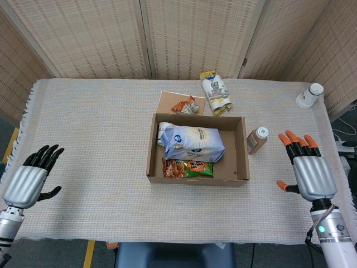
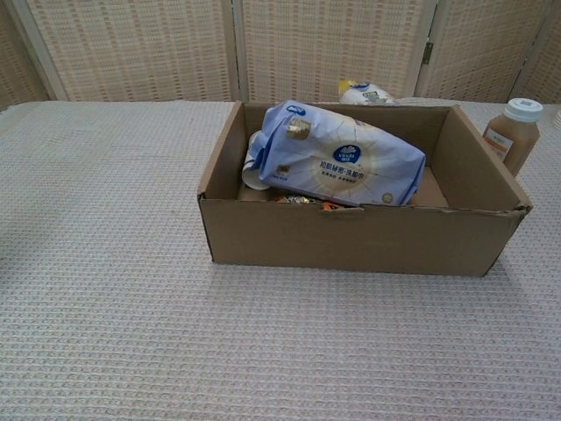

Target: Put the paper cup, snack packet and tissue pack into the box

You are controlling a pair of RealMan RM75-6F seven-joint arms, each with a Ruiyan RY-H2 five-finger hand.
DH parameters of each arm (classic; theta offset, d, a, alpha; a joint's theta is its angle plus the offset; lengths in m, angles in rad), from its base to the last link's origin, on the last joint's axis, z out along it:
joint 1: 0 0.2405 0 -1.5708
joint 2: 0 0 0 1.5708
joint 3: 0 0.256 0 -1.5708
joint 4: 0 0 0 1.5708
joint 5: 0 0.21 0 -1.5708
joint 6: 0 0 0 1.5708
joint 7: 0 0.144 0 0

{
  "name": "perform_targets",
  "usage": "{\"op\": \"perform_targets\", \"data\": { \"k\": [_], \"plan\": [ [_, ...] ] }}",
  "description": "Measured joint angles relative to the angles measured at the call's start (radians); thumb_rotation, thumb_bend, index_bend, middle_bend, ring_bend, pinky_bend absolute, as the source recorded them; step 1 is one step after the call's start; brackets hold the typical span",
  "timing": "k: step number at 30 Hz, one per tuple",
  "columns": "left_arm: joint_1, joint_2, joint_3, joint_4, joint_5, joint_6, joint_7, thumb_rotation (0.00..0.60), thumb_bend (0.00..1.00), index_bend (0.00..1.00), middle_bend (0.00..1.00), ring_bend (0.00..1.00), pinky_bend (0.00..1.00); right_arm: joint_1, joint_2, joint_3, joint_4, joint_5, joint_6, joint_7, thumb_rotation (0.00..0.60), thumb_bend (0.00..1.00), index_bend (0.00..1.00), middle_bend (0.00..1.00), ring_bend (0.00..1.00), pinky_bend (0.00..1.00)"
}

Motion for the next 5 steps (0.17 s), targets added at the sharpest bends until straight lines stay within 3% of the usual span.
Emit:
{"op": "perform_targets", "data": {
  "k": [5],
  "plan": [
    [0.036, -0.033, -0.020, 0.004, -0.001, 0.012, 0.028, 0.600, 0.19, 0.00, 0.02, 0.00, 0.16, 0.002, -0.003, 0.002, 0.003, 0.006, -0.001, -0.003, 0.600, 0.04, 0.07, 0.00, 0.00, 0.00]
  ]
}}
